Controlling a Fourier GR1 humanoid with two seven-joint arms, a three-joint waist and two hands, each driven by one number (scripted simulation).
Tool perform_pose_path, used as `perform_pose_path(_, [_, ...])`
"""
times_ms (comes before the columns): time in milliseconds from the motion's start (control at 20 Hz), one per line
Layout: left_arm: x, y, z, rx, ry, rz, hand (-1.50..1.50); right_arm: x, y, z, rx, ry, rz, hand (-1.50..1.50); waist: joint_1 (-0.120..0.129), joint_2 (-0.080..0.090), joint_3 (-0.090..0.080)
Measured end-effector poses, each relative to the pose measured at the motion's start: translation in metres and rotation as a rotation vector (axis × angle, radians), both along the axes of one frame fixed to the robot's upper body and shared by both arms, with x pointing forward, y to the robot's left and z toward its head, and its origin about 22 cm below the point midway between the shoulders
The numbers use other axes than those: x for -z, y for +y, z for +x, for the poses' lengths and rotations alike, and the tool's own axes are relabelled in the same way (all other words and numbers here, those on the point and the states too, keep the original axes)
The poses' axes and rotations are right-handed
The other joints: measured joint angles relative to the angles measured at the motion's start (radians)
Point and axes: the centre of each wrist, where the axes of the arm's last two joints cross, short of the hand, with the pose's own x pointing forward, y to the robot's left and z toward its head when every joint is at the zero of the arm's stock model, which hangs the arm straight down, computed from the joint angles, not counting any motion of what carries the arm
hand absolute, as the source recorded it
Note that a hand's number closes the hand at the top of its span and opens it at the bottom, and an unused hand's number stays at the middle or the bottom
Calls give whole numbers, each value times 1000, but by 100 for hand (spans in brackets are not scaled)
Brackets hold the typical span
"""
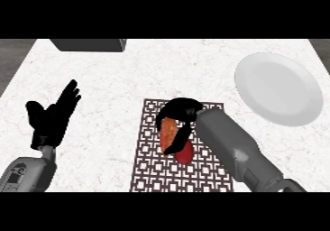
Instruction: Pick the sweet potato from the placemat and place it in the plate
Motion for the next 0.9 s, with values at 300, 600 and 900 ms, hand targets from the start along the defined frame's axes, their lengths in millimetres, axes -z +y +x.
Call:
perform_pose_path(300, [-1, 1, -3, 3, -2, -9, 0, 4, 1, -5, -24, 9, 45, 150, 0, 0, 1])
perform_pose_path(600, [-4, -1, -8, 4, 4, -7, 0, 4, 3, -14, 40, -83, 115, 150, -3, 1, 1])
perform_pose_path(900, [0, 8, -15, -43, 15, -8, 0, 8, -51, -30, 184, -231, 139, 150, -52, -14, 0])
